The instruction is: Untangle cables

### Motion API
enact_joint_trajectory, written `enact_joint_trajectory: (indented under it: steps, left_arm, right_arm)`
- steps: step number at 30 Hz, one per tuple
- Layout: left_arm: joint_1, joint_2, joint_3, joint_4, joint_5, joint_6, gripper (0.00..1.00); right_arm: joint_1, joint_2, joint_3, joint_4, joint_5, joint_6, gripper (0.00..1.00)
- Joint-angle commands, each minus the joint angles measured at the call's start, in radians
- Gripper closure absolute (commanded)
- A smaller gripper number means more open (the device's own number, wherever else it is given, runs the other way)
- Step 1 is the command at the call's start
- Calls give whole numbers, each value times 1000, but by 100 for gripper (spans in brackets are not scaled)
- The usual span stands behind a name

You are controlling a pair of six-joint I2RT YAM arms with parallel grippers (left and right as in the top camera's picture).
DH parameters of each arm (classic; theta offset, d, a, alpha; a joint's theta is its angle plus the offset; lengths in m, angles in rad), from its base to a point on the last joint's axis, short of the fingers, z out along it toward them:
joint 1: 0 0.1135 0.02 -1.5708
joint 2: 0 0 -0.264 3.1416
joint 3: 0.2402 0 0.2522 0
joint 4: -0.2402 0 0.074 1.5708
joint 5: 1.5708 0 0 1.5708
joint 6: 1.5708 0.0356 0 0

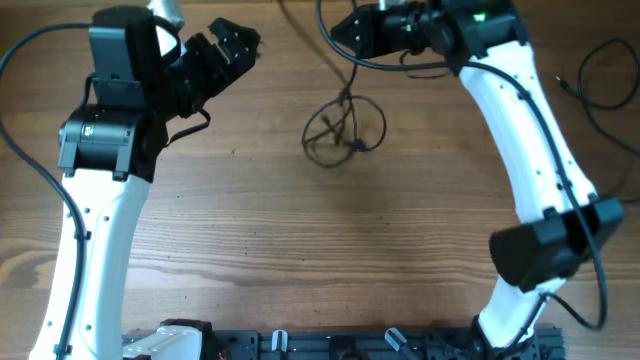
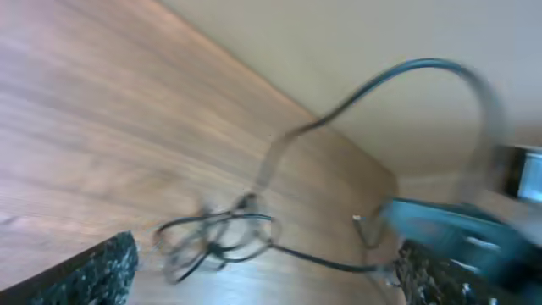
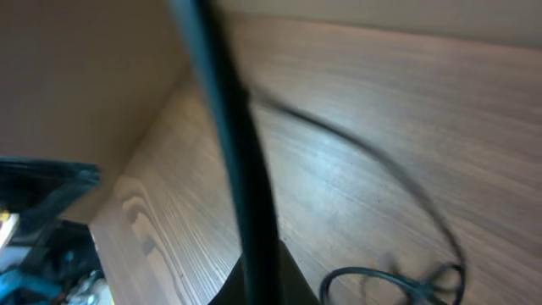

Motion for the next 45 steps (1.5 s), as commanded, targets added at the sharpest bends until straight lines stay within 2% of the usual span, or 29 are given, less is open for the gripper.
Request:
enact_joint_trajectory:
  steps: [1,7,10,12,15,20,25,29,33,39,43,45]
  left_arm:
    - [-4,37,5,-63,-82,63,3]
    - [-100,219,-15,-57,0,146,14]
    - [-143,315,-15,-15,67,272,15]
    - [-165,380,-15,-5,71,306,15]
    - [-170,460,-15,12,71,309,15]
    - [-171,532,-15,51,71,309,15]
    - [-171,560,-15,58,71,309,14]
    - [-171,575,-15,59,70,309,14]
    - [-171,580,-15,59,70,311,14]
    - [-214,580,-16,59,72,340,15]
    - [-307,580,-16,55,95,350,16]
    - [-340,580,-16,43,120,288,20]
  right_arm:
    - [-6,-132,75,15,31,63,96]
    - [-19,-227,124,12,31,199,96]
    - [-25,-249,124,-47,76,214,96]
    - [-44,-253,124,-98,123,214,96]
    - [-100,-255,134,-91,60,215,95]
    - [-200,-257,280,-32,-49,219,96]
    - [-288,-257,491,-19,23,233,96]
    - [-388,-267,618,-21,164,228,96]
    - [-430,-271,626,-77,336,180,96]
    - [-427,-217,612,-247,322,111,96]
    - [-427,-184,612,-315,322,109,95]
    - [-427,-178,612,-326,322,102,96]
